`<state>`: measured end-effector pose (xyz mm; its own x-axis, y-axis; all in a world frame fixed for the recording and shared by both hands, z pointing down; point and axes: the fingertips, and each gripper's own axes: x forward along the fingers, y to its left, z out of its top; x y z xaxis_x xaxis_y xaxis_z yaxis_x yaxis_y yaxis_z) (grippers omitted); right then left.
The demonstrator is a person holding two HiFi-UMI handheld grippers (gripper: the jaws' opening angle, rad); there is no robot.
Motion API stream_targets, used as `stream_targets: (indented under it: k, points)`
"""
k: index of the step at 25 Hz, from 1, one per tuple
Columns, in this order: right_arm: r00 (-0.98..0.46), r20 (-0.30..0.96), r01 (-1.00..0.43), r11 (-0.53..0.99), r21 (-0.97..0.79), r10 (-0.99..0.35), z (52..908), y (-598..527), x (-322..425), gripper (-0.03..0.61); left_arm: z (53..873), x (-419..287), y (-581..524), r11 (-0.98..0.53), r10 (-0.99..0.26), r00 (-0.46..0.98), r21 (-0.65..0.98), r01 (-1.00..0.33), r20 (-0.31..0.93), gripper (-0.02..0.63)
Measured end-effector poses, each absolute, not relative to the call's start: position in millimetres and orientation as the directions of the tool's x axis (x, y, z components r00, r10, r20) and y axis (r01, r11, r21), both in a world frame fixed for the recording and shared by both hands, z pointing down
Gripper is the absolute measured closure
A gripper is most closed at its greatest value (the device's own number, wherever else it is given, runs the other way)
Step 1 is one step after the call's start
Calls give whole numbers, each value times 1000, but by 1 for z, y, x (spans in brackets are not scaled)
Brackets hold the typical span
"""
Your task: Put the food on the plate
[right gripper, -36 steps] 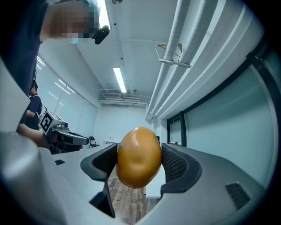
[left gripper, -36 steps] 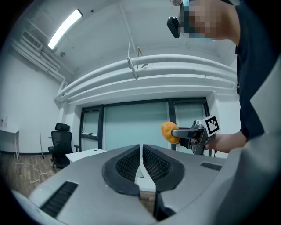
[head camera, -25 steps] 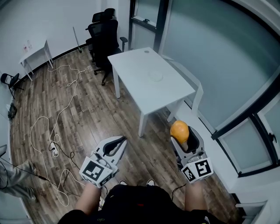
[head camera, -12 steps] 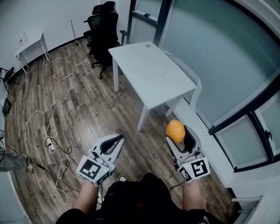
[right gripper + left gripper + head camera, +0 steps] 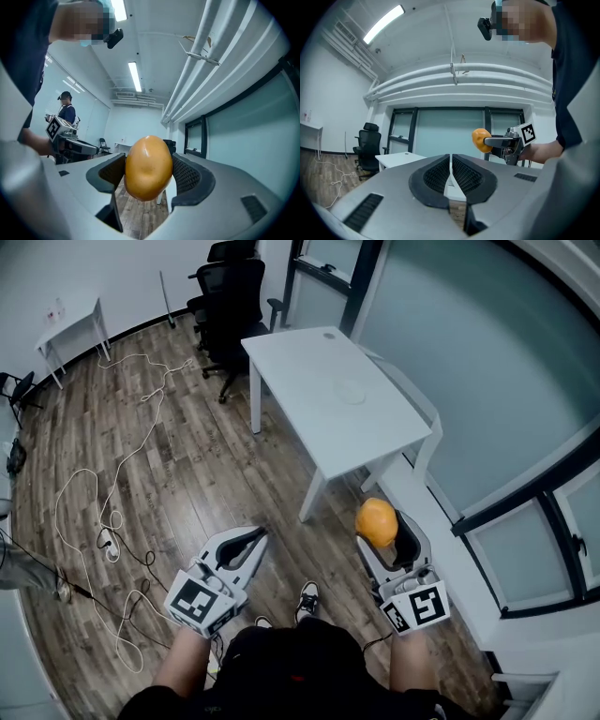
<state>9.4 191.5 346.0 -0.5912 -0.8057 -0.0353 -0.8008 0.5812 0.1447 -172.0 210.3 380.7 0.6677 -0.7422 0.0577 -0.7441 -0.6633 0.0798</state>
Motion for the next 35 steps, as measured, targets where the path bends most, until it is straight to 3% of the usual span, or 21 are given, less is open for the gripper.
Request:
stream_targets:
  k: [8,35]
  points:
    - [-613,-64,-787,602,138,-787,341,119,32,250,375,-149,147,-653,-753,654,47,-756,68,578]
    - [-570,-90,-821,569,45,-816,364,-53,215,250,375,28,-24,-689,-721,683,-14,-725,114,578]
